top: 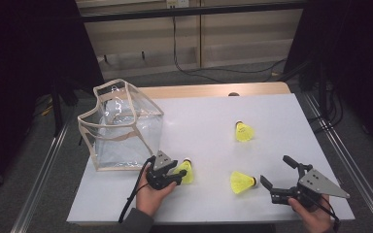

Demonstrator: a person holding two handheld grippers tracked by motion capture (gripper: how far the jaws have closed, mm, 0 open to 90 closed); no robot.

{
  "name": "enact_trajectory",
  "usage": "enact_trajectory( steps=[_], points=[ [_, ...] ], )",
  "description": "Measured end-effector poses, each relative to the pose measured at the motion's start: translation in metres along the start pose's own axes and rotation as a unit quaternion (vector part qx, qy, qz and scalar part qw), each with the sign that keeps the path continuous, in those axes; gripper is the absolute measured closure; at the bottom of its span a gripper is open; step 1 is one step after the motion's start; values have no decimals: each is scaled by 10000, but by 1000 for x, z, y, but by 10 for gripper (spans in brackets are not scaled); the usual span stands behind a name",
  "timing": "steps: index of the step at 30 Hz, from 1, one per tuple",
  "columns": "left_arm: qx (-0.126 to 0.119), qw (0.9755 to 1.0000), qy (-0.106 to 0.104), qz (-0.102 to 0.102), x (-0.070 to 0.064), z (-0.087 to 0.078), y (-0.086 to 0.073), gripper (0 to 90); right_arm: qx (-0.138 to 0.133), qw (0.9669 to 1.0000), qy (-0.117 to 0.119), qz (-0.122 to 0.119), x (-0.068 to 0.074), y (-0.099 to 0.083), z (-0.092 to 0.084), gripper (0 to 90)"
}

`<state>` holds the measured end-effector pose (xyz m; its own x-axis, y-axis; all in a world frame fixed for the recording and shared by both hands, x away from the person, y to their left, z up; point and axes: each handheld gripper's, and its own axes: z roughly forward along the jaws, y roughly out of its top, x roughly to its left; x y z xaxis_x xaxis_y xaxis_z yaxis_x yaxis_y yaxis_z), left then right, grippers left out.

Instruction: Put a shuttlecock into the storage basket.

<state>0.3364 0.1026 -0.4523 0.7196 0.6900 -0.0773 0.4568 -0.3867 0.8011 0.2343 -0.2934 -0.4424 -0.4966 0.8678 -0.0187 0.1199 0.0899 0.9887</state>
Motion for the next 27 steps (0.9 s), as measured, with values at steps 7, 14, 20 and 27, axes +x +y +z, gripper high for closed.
enact_trajectory(
  steps=[7, 14, 20, 27],
  points=[
    [50, 9999, 84, -111, 1, 3, 1, 563, -33, 10000, -20, 14, 0, 0, 0, 15],
    [63, 9996, 114, -237, 2, 6, 2, 594, -32, 10000, -25, 9, 0, 0, -1, 15],
    [108, 9994, 61, -312, 2, 7, 3, 633, -38, 10000, -36, 5, 0, 1, -1, 15],
    [205, 9994, 73, -275, 2, 8, 4, 658, -42, 10000, -39, 9, 0, 1, -1, 16]
  ],
)
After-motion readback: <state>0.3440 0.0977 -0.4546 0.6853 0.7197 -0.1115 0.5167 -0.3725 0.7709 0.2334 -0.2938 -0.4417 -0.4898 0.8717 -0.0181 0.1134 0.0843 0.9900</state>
